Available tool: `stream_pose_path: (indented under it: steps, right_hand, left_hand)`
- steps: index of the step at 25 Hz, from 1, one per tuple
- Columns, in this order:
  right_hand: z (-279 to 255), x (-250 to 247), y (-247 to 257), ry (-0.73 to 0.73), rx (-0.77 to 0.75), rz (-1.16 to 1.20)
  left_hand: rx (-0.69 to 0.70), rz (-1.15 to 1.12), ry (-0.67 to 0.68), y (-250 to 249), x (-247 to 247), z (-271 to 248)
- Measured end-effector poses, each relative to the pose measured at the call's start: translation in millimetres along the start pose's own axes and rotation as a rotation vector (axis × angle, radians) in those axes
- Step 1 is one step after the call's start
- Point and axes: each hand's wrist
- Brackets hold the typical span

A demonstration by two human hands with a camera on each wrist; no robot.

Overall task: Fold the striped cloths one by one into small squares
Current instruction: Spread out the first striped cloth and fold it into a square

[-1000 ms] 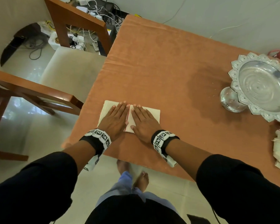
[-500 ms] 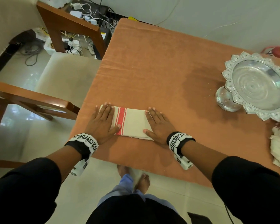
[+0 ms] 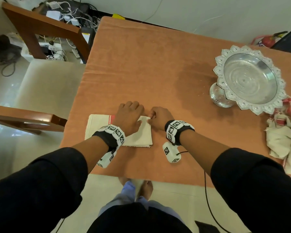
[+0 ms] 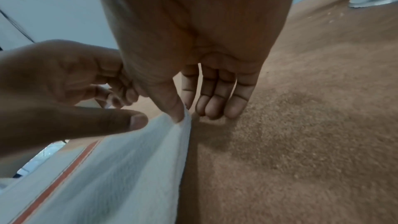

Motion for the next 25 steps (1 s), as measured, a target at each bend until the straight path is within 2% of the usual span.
stream_pose_path:
  steps: [3,5,12,18,22,25]
  right_hand:
    - [0.8,-1.1,1.9,-0.034,0.048,0.136]
    - [0.4,-1.9,6.0,-0.011,0.088,0.243]
    - [-13.3,3.7,13.7,0.054,0.208,0.504]
    - [-17.1,-2.7,19.6,0.093,0.080,0.486]
    - [-19.3,-17.6,37.4,0.130,-0.017,0.429]
    - [-13.8,-26.7,58.1,0.211,-0.044,0.444]
  left_hand:
    - [0.139,-0.002,-0.021,-19.1,16.2,-21.4]
    - [0.170,-0.001,0.001,-31.7,30.5,-39.4]
    - [-0.146,0.048,0.138,-68.1,39.7,-63.8]
    - [-0.196,0.058,0.093,-73.0,27.8,-60.8]
    - [-0.286,-0.190,-0.004,-60.7,12.0,-78.6]
    - [-0.370,-0.467,-0.156,-40.3,4.3,-101.9]
Point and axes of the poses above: each hand's wrist, its own z-axis towards the middle knuckle, its own x-axis out of the palm, y = z × x, and after that the axes turned 6 degrees about -x, right-handed
